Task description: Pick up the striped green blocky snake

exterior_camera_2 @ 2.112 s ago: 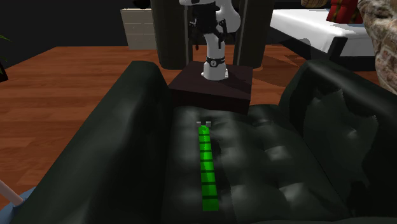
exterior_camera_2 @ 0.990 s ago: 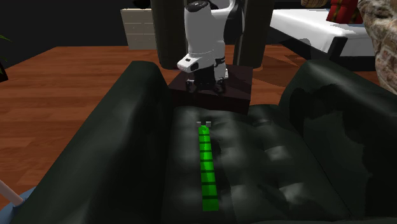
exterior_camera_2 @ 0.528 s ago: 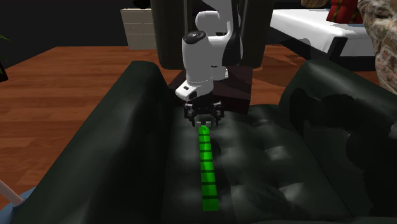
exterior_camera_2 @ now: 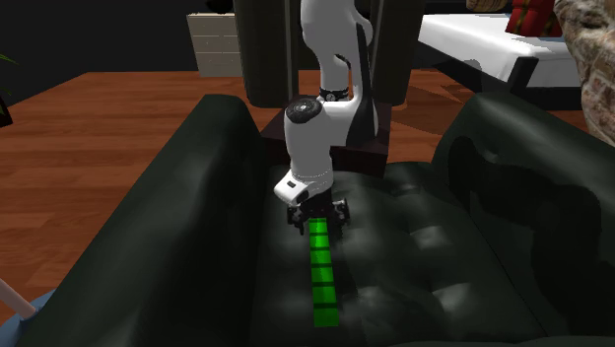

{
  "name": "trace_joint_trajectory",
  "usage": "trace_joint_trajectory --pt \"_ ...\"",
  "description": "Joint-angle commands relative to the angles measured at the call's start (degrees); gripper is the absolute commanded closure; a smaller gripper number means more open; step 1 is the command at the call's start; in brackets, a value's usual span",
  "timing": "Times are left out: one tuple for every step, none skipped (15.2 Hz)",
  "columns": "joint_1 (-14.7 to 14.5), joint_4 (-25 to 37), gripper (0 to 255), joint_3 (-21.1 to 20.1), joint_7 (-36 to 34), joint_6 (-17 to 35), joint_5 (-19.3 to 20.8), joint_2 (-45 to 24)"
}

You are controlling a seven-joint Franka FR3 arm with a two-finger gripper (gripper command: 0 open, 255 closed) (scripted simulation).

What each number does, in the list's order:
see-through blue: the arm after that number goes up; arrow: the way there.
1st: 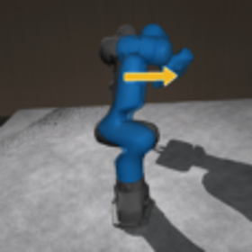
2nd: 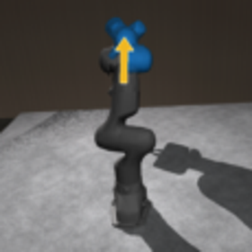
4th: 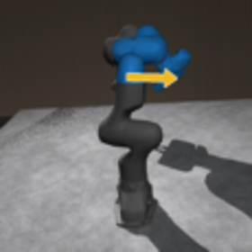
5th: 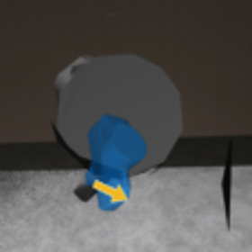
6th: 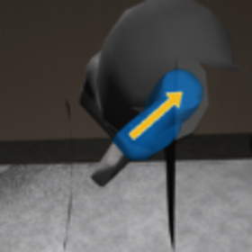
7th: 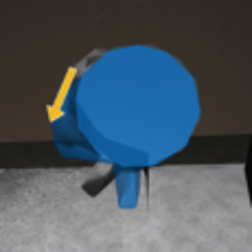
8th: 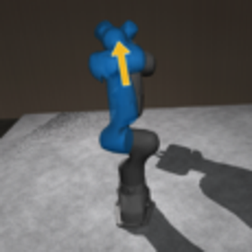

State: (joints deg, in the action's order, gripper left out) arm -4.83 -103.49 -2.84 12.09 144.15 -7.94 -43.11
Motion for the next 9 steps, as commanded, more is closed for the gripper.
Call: trace_joint_trajectory --pt "-0.1 2.5 0 0.0 0.0 0.0 0.1 -2.4" --pt "-0.1 2.8 0 0.0 0.1 0.4 0.1 -3.1" --pt "-0.1 3.1 0 0.0 0.1 0.8 0.1 -3.8" --pt "-0.1 3.4 0 0.0 0.2 1.2 0.1 -4.5" --pt "-0.1 3.7 0 -0.1 0.3 1.5 0.1 -5.2" --pt "-0.1 4.0 0 -0.1 0.3 1.9 0.1 -5.9" --pt "-0.1 4.6 0 -0.1 0.4 2.4 0.0 -7.0" --pt "-0.1 4.6 0 -0.1 0.4 2.4 0.0 -7.0" --pt "-0.1 4.6 0 -0.1 0.4 2.4 0.0 -7.0"
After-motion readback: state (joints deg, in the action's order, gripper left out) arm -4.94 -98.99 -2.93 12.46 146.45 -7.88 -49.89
